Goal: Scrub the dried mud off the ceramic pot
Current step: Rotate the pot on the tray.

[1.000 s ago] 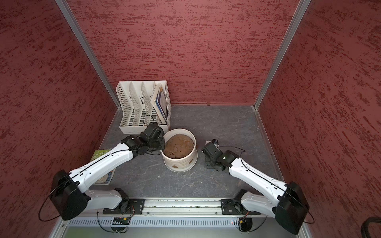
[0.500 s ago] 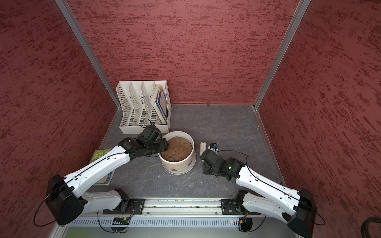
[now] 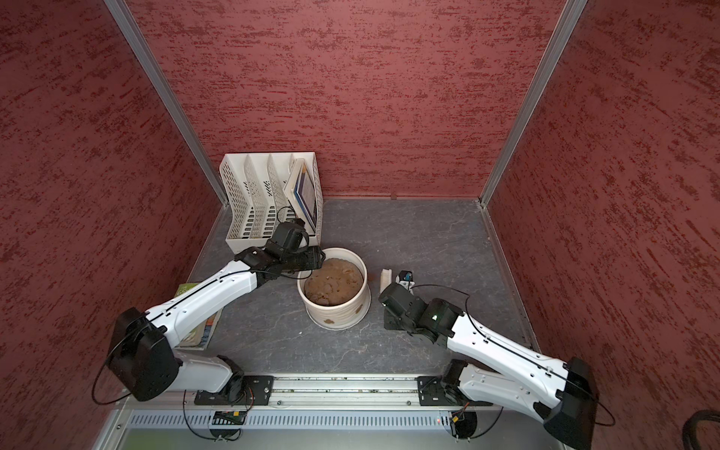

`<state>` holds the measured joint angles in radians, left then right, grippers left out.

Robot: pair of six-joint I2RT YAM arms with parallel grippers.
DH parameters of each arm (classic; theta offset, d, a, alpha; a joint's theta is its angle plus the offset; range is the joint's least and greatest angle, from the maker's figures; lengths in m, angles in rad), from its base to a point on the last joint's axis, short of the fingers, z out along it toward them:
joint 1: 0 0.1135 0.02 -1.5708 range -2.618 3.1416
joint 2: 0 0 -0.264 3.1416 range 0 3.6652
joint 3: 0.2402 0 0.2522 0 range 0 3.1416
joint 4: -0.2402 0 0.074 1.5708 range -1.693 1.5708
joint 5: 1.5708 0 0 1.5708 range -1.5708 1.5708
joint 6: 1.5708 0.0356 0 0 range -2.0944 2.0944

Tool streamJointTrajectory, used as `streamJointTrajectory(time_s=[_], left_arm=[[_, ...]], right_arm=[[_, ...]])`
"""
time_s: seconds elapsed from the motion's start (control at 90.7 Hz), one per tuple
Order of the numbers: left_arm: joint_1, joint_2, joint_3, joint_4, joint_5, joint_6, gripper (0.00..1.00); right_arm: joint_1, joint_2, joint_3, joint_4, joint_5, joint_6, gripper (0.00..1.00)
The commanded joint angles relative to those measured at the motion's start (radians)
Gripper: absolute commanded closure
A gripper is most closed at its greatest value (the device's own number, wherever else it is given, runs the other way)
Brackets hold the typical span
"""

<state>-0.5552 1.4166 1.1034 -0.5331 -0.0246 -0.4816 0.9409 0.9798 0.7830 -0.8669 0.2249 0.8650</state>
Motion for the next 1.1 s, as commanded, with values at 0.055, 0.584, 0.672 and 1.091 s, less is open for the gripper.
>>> streamJointTrajectory(time_s=[0.055, 0.584, 0.672, 1.091], left_arm=[[-0.003, 0.036, 0.039, -0.009, 0.000, 0.009, 0.51], [-0.003, -0.082, -0.009, -0.140, 0.006, -0.046, 0.87], [-0.005, -0.110, -0.012, -0.170, 0.017, -0.059, 0.92], [-0.036, -0.222, -0.111, -0.134, 0.065, -0.189, 0.82]], right_arm=[[0.009, -0.008, 0.024, -0.003, 0.028, 0.013, 1.00], [0.009, -0.054, -0.018, -0.018, 0.043, 0.056, 1.00], [0.008, -0.067, -0.025, -0.020, 0.049, 0.060, 1.00], [0.018, -0.066, -0.063, -0.007, 0.034, 0.073, 1.00]])
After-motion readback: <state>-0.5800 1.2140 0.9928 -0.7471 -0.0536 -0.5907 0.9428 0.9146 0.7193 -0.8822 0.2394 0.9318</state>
